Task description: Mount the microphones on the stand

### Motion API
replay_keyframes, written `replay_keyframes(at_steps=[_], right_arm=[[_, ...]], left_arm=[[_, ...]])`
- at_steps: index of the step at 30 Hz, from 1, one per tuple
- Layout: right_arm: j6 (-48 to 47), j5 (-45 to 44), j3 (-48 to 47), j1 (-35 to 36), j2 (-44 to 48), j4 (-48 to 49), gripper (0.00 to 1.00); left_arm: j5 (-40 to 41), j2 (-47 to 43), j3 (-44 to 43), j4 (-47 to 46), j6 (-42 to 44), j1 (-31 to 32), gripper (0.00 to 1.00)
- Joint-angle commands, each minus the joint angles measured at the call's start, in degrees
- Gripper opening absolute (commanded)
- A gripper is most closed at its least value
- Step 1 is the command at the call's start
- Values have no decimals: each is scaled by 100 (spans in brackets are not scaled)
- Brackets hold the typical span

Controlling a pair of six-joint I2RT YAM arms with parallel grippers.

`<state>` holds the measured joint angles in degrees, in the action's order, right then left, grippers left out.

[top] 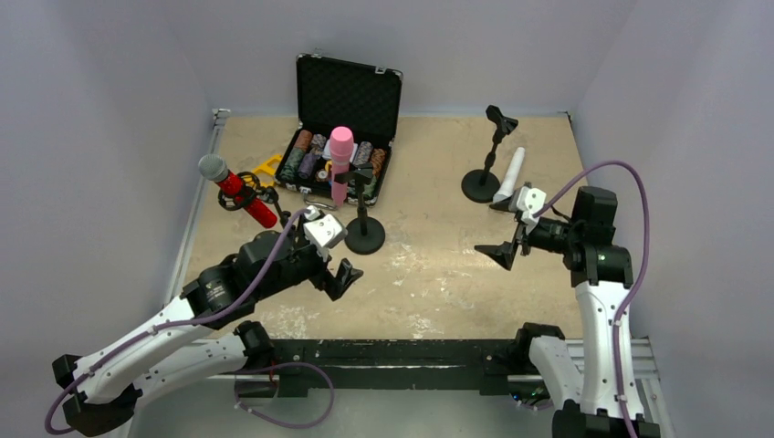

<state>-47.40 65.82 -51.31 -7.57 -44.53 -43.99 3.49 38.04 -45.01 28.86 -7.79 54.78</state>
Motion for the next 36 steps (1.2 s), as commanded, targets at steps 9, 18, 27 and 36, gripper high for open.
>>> replay_keyframes(at_steps=[9,18,27,36], right_arm=[[544,-1038,-1481,-32,-642,-565,99],[1063,-1518,-2258,-16,-1320,-647,99],[1035,-1930,-2689,138,-1566,-877,99],[927,-2141,-2975,288,-1682,-1066,99]], left_arm=[[-112,-461,290,348,1172,-12,99],[-132,-787,370,294,1195,-11,99],[-141,-739,392,287,1202,-12,99],[-116,-708,398,286,1210,-12,99]])
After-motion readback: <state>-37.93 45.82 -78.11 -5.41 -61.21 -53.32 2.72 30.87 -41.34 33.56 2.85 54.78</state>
